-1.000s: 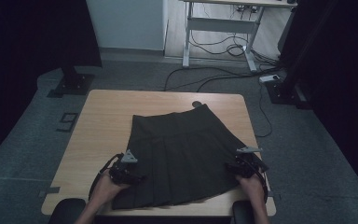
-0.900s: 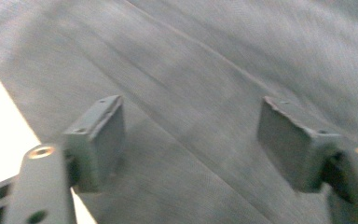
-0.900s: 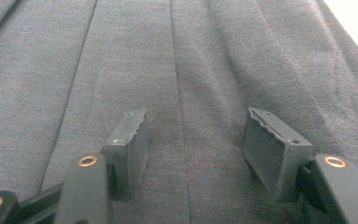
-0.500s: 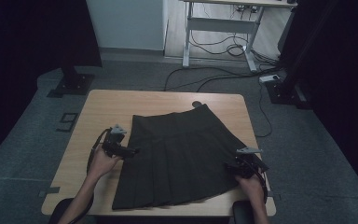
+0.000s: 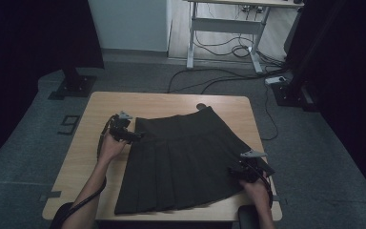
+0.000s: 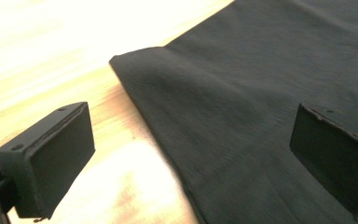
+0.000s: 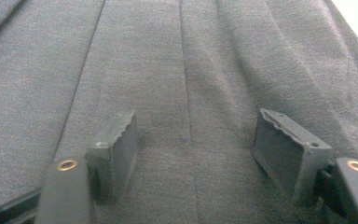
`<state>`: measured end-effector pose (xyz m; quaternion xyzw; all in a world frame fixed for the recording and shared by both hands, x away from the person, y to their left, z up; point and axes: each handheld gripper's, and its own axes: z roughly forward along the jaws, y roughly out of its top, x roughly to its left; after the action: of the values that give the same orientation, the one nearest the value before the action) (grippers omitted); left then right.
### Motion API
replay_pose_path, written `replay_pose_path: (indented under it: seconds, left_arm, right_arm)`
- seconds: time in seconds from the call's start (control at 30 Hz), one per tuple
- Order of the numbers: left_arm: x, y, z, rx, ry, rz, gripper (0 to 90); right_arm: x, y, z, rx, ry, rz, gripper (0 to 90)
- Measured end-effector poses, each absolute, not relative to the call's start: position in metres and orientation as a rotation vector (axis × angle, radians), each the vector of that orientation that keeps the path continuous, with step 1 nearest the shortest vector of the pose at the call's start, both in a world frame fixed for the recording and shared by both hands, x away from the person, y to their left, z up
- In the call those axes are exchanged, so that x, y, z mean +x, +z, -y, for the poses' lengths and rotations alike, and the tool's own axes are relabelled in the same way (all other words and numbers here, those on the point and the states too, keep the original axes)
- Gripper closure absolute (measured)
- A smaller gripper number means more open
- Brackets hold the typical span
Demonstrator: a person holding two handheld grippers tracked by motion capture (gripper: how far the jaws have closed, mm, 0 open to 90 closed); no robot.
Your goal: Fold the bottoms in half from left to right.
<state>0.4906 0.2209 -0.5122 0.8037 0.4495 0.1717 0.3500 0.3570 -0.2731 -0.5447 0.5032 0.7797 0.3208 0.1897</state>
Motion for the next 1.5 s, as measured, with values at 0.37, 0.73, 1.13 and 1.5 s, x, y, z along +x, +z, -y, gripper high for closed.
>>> replay_pose_path:
  seconds: [0.37,0.73,1.13,1.5]
  left_arm:
    - [0.509,-0.547,-0.232,2.089,0.450,-1.278,0.0]
    - [0.508,-0.548,-0.231,2.096,0.468,-1.311,0.0]
    - [0.508,-0.548,-0.230,2.093,0.470,-1.313,0.0]
    - [0.508,-0.548,-0.231,2.094,0.472,-1.311,0.1]
  right_arm:
    - [0.356,-0.546,0.274,1.396,0.918,-2.191,28.0]
    - [0.355,-0.545,0.274,1.395,0.948,-2.205,21.0]
    - [0.349,-0.519,0.222,1.190,1.083,-2.336,12.6]
    - [0.345,-0.512,0.145,0.942,1.159,-2.559,1.6]
